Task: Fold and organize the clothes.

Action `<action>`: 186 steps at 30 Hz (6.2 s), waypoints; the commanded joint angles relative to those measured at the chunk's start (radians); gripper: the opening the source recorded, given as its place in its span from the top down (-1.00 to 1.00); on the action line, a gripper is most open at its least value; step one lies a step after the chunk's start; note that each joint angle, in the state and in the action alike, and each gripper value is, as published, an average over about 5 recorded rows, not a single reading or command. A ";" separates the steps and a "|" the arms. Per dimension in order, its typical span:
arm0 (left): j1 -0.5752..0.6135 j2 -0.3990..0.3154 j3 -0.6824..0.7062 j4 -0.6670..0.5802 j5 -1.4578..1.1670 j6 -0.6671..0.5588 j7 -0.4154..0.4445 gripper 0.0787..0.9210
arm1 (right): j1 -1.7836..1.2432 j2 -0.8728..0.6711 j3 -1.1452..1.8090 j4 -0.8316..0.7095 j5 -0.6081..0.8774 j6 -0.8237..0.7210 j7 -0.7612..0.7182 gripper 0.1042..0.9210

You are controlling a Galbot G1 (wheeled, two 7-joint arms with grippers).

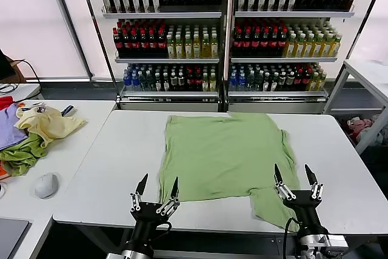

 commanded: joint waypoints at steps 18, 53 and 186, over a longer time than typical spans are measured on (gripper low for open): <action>-0.276 0.076 0.055 0.263 -0.105 0.437 -0.167 -0.77 | -0.099 0.007 0.025 -0.053 -0.026 -0.209 0.021 -0.76; -0.276 0.129 0.045 0.263 -0.327 0.406 -0.187 0.23 | -0.078 0.049 -0.021 -0.109 0.037 -0.243 0.029 0.38; -0.515 0.250 0.102 0.393 -0.438 0.358 -0.191 0.93 | 0.375 -0.154 -0.050 -0.308 0.202 -0.371 -0.007 0.87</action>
